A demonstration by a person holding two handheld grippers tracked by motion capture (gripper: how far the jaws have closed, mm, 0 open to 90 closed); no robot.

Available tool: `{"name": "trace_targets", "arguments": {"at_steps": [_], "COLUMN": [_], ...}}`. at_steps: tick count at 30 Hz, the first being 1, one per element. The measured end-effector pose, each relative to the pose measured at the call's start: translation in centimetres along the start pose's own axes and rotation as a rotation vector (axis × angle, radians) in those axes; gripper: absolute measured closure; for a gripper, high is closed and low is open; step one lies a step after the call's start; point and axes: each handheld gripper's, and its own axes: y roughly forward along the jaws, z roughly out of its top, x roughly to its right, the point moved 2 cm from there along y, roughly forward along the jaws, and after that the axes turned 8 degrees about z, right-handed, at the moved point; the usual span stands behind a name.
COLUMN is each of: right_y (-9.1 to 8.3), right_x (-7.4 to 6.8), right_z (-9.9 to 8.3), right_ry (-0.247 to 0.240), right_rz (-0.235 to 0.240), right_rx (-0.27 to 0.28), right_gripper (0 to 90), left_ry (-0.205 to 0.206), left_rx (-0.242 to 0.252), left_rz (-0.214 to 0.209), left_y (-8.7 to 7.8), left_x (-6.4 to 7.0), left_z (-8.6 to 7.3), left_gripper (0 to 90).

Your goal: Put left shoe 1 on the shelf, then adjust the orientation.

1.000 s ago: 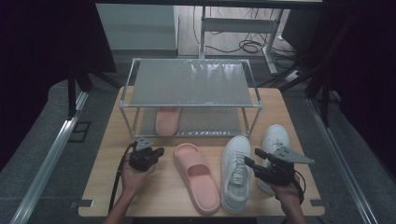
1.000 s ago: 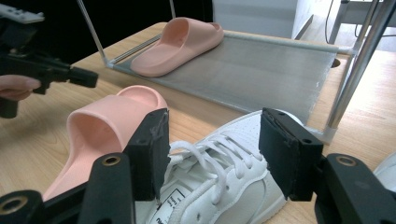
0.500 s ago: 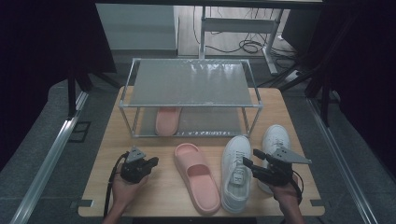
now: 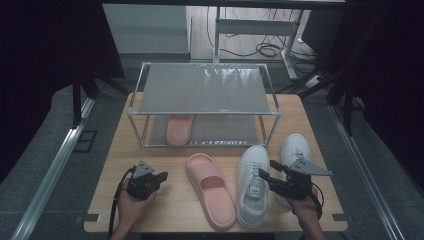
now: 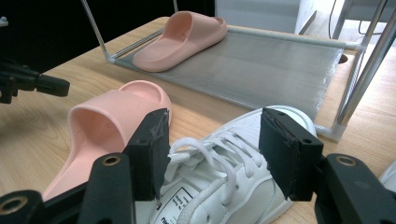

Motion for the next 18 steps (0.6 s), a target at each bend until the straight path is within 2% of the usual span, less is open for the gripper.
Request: {"name": "trace_targets", "arguments": {"at_steps": [5, 15, 18], "right_y": [0.1, 0.1, 0.1], "right_x": [-0.1, -0.1, -0.1], "right_z": [0.0, 0.0, 0.0], "right_ry": [-0.002, -0.001, -0.002], "right_rz": [0.002, 0.003, 0.003], "right_rx": [-0.002, -0.003, -0.003], "right_gripper": [42.9, 42.9, 42.9], "left_ry": [0.017, 0.049, 0.05], "left_rx": [-0.025, -0.043, -0.054], "left_rz": [-0.014, -0.037, -0.04], "left_y": [1.0, 2.2, 2.7], "left_x": [0.9, 2.4, 2.6], "left_z": [0.0, 0.6, 0.6], "left_gripper": [90.0, 90.0, 90.0]}}
